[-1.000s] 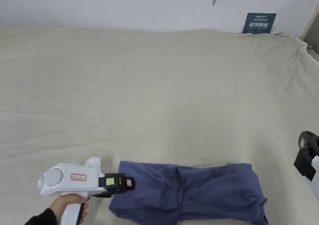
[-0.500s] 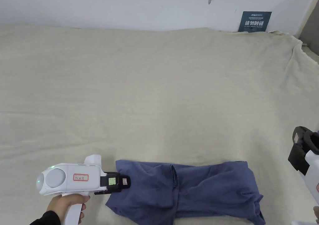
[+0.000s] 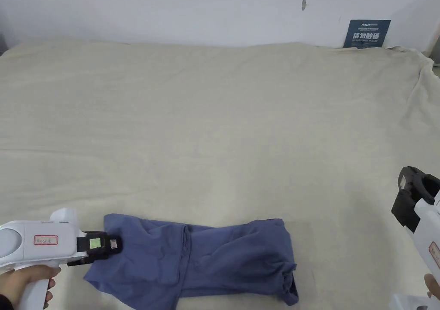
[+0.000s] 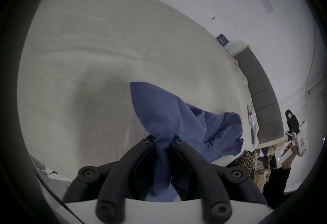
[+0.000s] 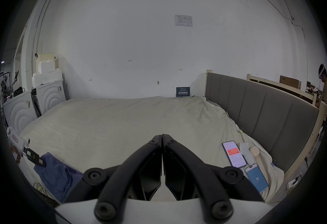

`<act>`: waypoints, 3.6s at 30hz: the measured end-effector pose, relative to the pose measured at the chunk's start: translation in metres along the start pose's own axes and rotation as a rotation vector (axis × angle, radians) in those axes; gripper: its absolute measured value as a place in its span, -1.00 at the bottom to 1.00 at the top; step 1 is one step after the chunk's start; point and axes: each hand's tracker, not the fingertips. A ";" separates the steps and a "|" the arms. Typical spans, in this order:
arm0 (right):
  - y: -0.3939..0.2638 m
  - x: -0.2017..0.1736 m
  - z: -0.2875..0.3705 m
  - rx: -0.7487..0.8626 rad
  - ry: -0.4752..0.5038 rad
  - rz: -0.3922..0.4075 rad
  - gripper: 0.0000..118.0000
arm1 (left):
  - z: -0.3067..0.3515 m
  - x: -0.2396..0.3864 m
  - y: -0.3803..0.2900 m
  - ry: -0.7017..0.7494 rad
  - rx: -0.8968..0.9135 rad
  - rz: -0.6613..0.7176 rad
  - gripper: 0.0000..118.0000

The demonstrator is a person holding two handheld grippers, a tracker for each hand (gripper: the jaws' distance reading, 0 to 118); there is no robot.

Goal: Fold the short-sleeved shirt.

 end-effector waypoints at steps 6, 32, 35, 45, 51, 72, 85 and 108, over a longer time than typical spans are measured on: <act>0.003 -0.003 0.008 0.007 0.020 -0.006 -1.00 | 0.006 0.063 0.002 0.048 -0.019 -0.001 -0.77; -0.005 0.048 0.031 0.013 -0.071 -0.051 -1.00 | -0.210 0.320 -0.076 0.212 -0.234 -0.586 -0.76; -0.008 0.050 0.029 0.008 -0.072 -0.054 -1.00 | -0.210 0.333 -0.090 0.259 -0.241 -0.673 -0.76; -0.004 0.048 0.028 0.014 -0.059 -0.046 -1.00 | -0.161 0.311 -0.056 0.051 -0.197 -0.463 0.61; 0.004 0.041 0.032 0.028 -0.053 -0.040 -1.00 | -0.091 0.283 -0.028 -0.067 0.066 -0.387 0.70; -0.006 0.050 0.034 -0.005 -0.066 -0.036 -1.00 | -0.181 0.246 -0.129 0.066 0.205 -0.524 -1.00; -0.016 0.071 0.030 -0.029 -0.097 -0.037 -1.00 | -0.208 0.297 -0.157 0.015 0.213 -0.597 -1.00; 0.019 0.043 0.034 0.068 -0.046 -0.008 -1.00 | -0.075 0.313 -0.081 -0.074 0.561 -0.611 -1.00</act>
